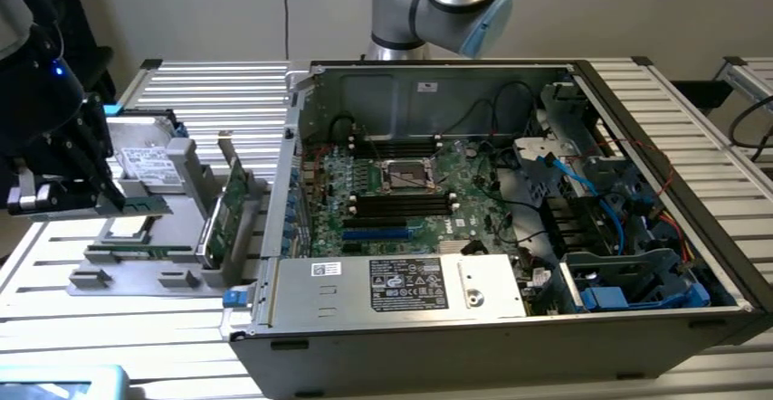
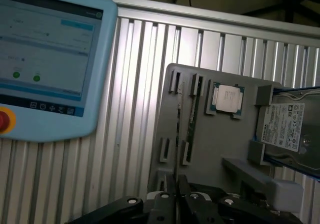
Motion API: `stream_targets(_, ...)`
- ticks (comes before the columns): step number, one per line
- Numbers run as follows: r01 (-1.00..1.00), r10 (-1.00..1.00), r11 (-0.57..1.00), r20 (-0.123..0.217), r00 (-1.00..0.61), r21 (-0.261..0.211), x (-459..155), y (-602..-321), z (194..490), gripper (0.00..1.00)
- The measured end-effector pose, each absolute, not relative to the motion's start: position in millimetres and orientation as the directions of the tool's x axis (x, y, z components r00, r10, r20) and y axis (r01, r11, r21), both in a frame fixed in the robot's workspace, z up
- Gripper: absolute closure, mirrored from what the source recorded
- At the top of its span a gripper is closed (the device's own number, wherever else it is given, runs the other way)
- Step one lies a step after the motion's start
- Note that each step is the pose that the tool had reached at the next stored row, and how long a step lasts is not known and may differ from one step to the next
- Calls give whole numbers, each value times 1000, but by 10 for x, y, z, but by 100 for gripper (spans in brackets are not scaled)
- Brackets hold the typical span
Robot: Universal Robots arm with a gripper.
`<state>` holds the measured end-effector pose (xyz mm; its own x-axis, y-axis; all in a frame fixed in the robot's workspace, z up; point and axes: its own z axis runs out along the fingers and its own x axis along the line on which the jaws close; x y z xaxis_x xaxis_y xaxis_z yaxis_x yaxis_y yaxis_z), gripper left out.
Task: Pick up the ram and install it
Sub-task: 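Pick up the ram and move it above insertion slot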
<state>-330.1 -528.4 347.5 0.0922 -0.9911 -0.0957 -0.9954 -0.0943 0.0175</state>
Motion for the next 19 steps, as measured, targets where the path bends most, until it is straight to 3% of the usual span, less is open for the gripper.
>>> stream_targets(19, -995, -992, -94, -86, 92, 27, -2801, -5289, 3756, 86)
